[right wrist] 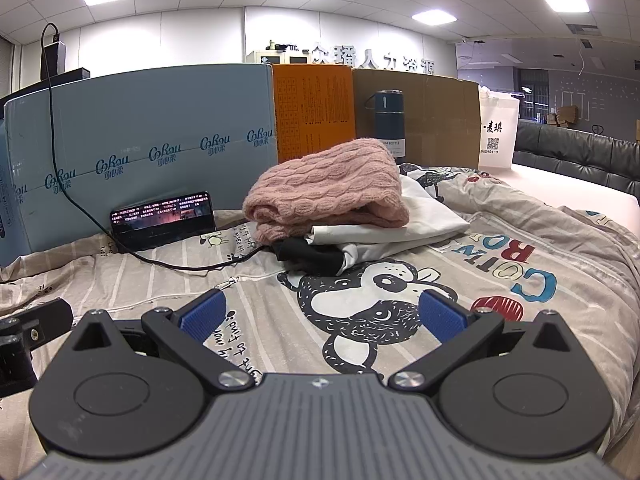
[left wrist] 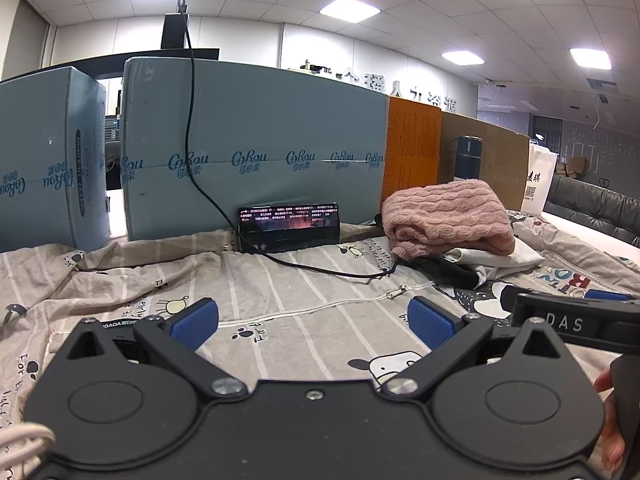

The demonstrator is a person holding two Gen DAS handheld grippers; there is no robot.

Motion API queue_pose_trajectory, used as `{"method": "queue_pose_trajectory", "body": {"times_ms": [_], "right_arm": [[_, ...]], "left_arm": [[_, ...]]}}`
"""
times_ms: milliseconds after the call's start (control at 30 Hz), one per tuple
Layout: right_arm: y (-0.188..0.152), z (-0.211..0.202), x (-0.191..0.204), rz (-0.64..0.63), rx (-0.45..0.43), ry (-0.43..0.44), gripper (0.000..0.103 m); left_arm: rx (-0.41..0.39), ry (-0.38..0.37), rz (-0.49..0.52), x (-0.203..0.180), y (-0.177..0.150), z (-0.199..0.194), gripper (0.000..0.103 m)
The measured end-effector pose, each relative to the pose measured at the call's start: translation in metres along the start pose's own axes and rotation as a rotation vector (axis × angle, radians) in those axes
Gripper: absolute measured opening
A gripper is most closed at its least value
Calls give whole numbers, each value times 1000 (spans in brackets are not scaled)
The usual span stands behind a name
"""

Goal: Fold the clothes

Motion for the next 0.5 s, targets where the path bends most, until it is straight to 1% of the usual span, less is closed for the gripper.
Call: {"method": "queue_pose_trajectory", "body": {"times_ms": [100, 333, 500], "right_arm": [[0, 0, 0, 3, -1, 3, 103], [0, 0, 1, 3, -5, 3, 103], [-1, 1, 2, 1, -4, 4, 103]], "left_arm": [[12, -2, -9, 0, -1, 1, 103], [10, -3, -6, 7, 3, 2, 103], [-4, 8, 11, -1, -1, -1, 103]]}}
Point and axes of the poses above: each gripper's, at about its wrist camera, not at the fingertips, and z roughly the way its jaws point, x to its left, y to its top, the point moved 10 cm from there along z, roughly the way its jaws point, and after that the axes turned 3 degrees about -z, right-handed, at the moved point
